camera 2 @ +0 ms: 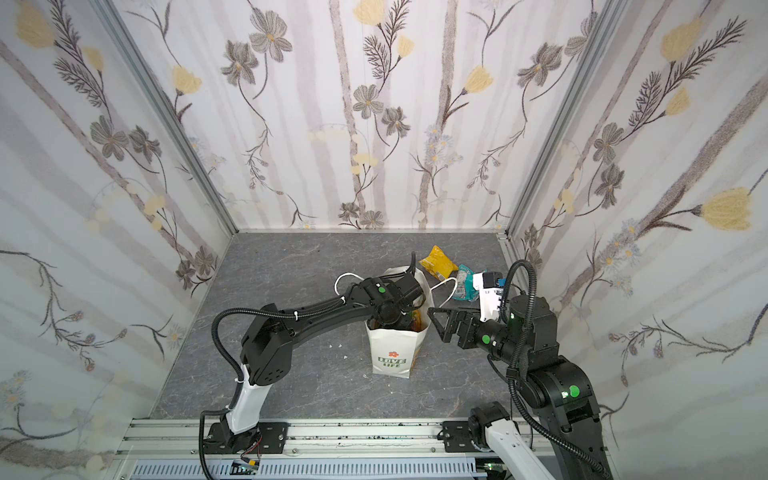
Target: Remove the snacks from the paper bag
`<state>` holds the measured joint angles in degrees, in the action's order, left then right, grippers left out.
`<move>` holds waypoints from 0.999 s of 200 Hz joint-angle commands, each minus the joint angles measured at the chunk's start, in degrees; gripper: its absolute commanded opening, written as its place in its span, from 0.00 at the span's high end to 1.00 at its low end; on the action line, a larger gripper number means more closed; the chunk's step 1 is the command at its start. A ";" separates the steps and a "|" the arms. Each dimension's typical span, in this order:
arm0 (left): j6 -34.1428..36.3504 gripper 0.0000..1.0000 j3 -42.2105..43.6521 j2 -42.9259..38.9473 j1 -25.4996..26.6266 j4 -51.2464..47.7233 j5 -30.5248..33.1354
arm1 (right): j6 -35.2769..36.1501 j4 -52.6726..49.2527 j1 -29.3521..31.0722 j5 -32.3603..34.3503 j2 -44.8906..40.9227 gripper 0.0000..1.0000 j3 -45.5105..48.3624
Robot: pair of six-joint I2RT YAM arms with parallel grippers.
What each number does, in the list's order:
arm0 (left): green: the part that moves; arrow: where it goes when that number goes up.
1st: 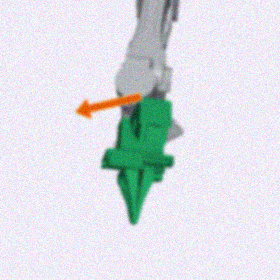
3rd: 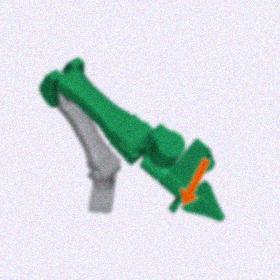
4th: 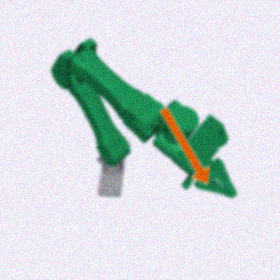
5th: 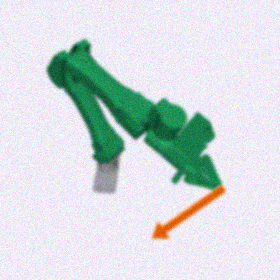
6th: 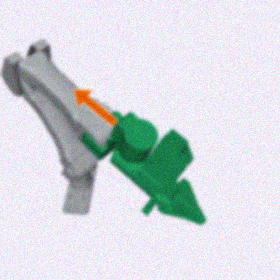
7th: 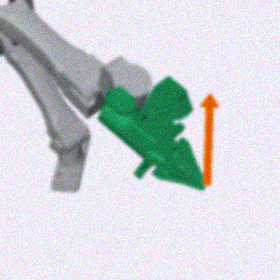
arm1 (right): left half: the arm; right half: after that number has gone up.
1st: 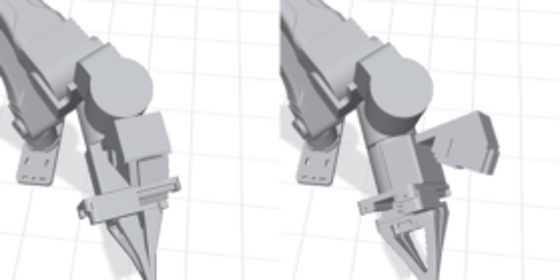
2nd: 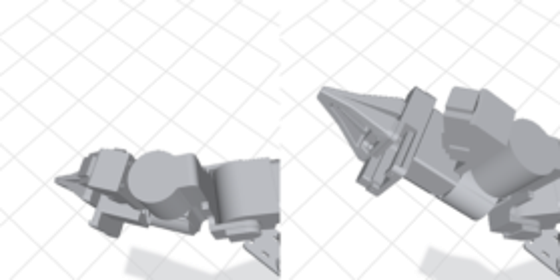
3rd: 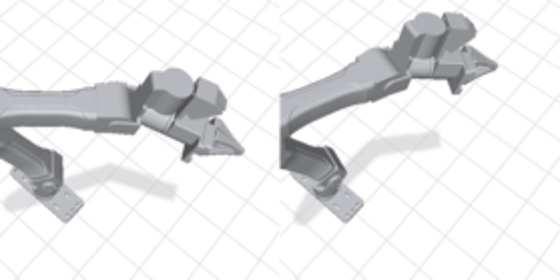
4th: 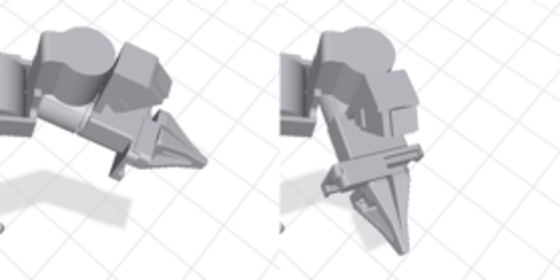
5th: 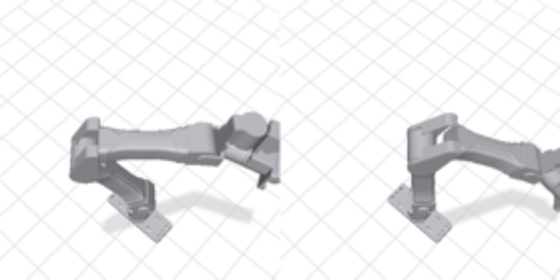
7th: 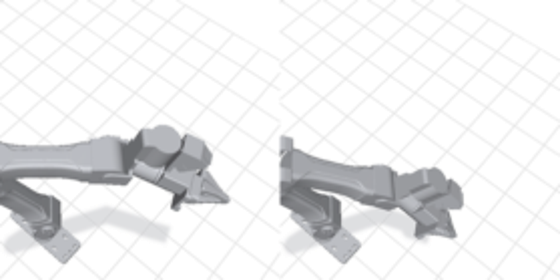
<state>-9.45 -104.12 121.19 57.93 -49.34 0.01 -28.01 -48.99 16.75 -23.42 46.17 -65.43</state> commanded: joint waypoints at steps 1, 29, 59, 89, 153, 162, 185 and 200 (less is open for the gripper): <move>-1.62 0.59 0.85 0.98 -0.12 -1.44 -1.59 | -0.35 0.91 0.03 0.66 -0.07 0.00 0.13; -1.80 0.74 0.59 0.38 -0.19 -1.51 -1.91 | -0.46 0.88 0.03 0.74 -0.03 0.00 -0.05; -1.88 0.88 0.16 -0.55 -0.19 -1.47 -2.34 | -0.52 0.90 0.03 0.93 -0.09 0.00 -0.32; -1.88 0.98 -0.48 -1.19 -0.19 -2.09 -2.30 | -0.64 1.18 0.03 1.00 -0.12 0.00 -0.32; -1.62 1.00 -2.03 -3.45 -0.25 -3.08 -2.12 | -0.95 1.52 0.03 1.40 -0.38 0.00 -0.49; -1.59 1.00 -2.46 -3.74 -0.18 -3.37 -2.12 | -0.99 1.49 0.03 1.51 -0.47 0.00 -0.57; -1.45 1.00 -3.59 -4.72 -0.21 -3.99 -2.03 | -1.08 1.50 0.03 1.62 -0.56 0.00 -0.75; -1.36 1.00 -4.44 -5.31 -0.28 -4.48 -1.78 | -1.13 1.55 0.02 1.75 -0.56 0.00 -0.84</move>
<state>-10.59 -107.13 117.21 57.76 -52.95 -1.26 -28.95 -48.95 16.75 -22.31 45.47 -65.82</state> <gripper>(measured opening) 0.072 0.995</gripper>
